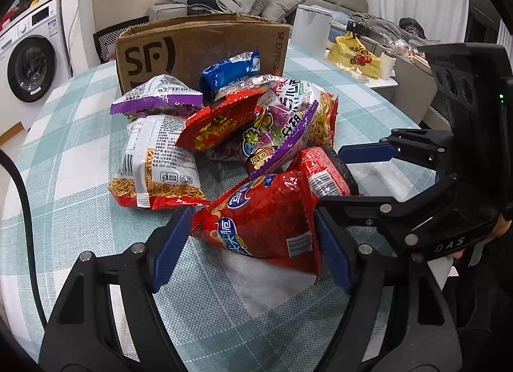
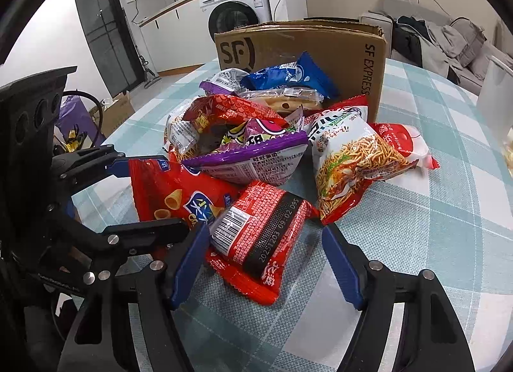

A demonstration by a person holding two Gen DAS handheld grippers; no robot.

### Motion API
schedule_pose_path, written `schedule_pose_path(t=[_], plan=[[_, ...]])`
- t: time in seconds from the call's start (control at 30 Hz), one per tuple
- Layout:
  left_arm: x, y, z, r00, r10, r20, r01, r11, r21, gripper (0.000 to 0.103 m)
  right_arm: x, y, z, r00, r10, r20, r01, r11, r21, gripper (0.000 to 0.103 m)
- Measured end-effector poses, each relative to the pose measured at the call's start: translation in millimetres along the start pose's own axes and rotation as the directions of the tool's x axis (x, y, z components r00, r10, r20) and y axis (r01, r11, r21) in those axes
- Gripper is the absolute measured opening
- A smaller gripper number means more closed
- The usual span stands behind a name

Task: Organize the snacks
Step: 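Reach the left tool to the red chip bag while the right tool reaches the red noodle pack, then close the left tool on the red chip bag while the right tool grasps the red noodle pack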

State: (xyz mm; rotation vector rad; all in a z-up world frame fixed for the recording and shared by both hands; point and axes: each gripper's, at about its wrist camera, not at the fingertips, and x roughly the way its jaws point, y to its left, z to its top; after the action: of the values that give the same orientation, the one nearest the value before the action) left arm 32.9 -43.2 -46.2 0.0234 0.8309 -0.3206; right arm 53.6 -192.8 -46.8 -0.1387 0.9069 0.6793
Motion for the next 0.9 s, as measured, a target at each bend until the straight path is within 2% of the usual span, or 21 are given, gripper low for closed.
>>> schedule_pose_path(t=[0.17,0.4,0.53,0.6,0.7,0.9], plan=[[5.0,-0.6,1.0,1.000,-0.018,-0.020,0.018,1.000,-0.005,0.063,-2.9,-1.7,-1.3,1.000,0.027,0.002,-0.027,1.000,0.012,0.071],[-1.4,-4.1,2.2,0.999,-0.032,0.026,0.032,0.999,0.005,0.044,0.9,5.0,0.5,1.000,0.020,0.004,-0.020,1.000,-0.001,0.067],[-6.6,-2.5,1.8,0.998,-0.046,0.033,0.046,0.999,-0.004,0.040,0.9,6.0,0.6,1.000,0.015,0.005,-0.015,1.000,-0.006,0.061],[-9.5,-1.3,2.2,0.998,-0.052,0.041,0.053,0.999,-0.008,0.036,0.0,6.0,-0.2,1.000,0.014,0.010,-0.014,1.000,-0.012,0.053],[-14.9,1.0,0.9,0.996,-0.066,0.052,0.067,0.998,-0.019,0.033,-3.3,3.4,-2.0,1.000,0.019,0.013,-0.019,1.000,-0.010,0.047],[-21.1,1.8,-0.9,0.996,-0.072,0.062,0.072,0.997,-0.009,0.029,-8.0,1.8,-4.8,1.000,0.013,0.027,-0.013,1.000,-0.021,0.046]])
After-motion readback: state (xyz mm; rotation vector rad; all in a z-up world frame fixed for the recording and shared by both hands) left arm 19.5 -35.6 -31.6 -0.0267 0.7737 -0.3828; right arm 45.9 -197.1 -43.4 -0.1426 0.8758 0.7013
